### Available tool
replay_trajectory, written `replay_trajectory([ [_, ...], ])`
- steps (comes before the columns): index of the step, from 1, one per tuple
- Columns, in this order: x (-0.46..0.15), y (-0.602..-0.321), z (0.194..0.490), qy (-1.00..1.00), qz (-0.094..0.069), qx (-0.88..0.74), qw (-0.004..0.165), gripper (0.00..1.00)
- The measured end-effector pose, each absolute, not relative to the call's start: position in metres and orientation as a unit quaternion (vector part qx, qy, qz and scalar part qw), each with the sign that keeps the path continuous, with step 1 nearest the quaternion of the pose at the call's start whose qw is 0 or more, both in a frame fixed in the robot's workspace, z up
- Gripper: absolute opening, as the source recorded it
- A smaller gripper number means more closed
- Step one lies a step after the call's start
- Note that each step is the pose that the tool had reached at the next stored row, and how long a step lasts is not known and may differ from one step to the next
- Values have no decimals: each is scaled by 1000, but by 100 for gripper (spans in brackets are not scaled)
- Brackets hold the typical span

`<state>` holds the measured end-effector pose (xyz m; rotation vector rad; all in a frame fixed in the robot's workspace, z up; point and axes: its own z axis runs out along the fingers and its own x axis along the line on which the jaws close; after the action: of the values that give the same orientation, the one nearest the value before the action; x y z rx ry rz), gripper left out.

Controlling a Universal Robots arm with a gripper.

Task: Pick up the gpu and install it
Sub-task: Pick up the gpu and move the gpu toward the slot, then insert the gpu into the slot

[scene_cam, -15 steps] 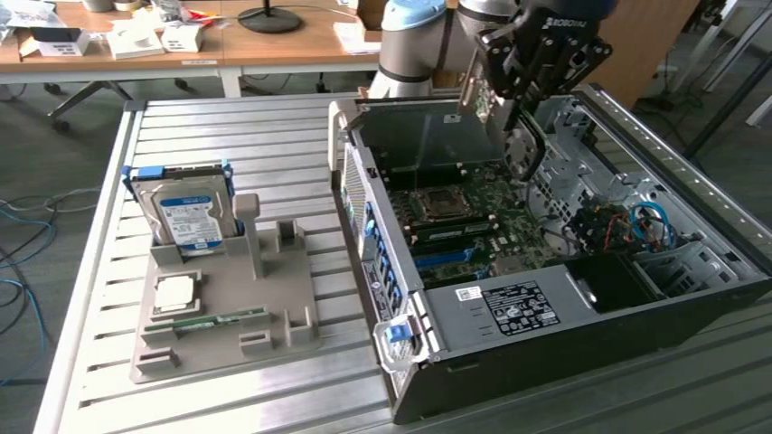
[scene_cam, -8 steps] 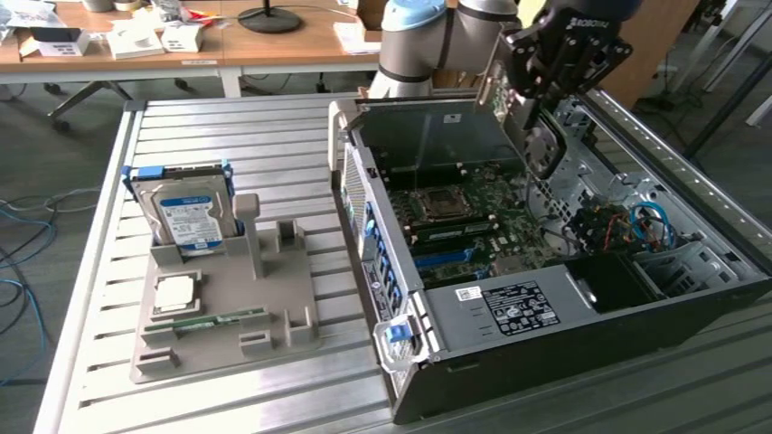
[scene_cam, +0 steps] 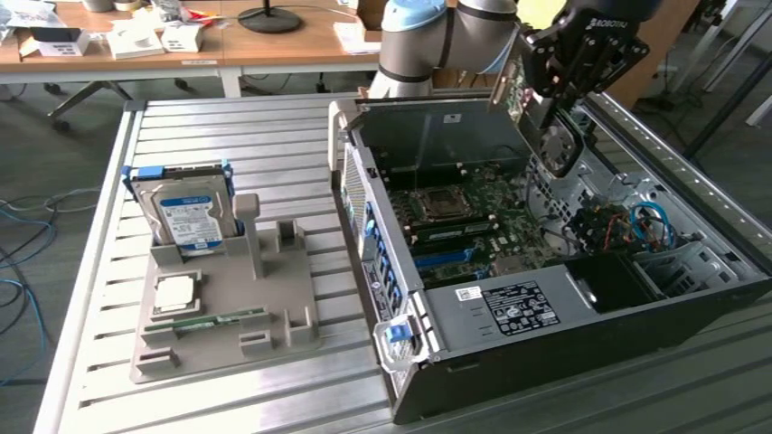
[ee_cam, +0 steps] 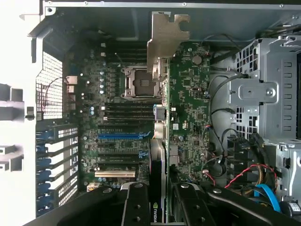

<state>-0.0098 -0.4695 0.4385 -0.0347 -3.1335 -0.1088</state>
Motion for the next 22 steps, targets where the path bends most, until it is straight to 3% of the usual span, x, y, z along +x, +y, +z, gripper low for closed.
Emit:
replay_trajectory([
  [22, -2, -470, 431, -999, -35, -11, 3, 26],
])
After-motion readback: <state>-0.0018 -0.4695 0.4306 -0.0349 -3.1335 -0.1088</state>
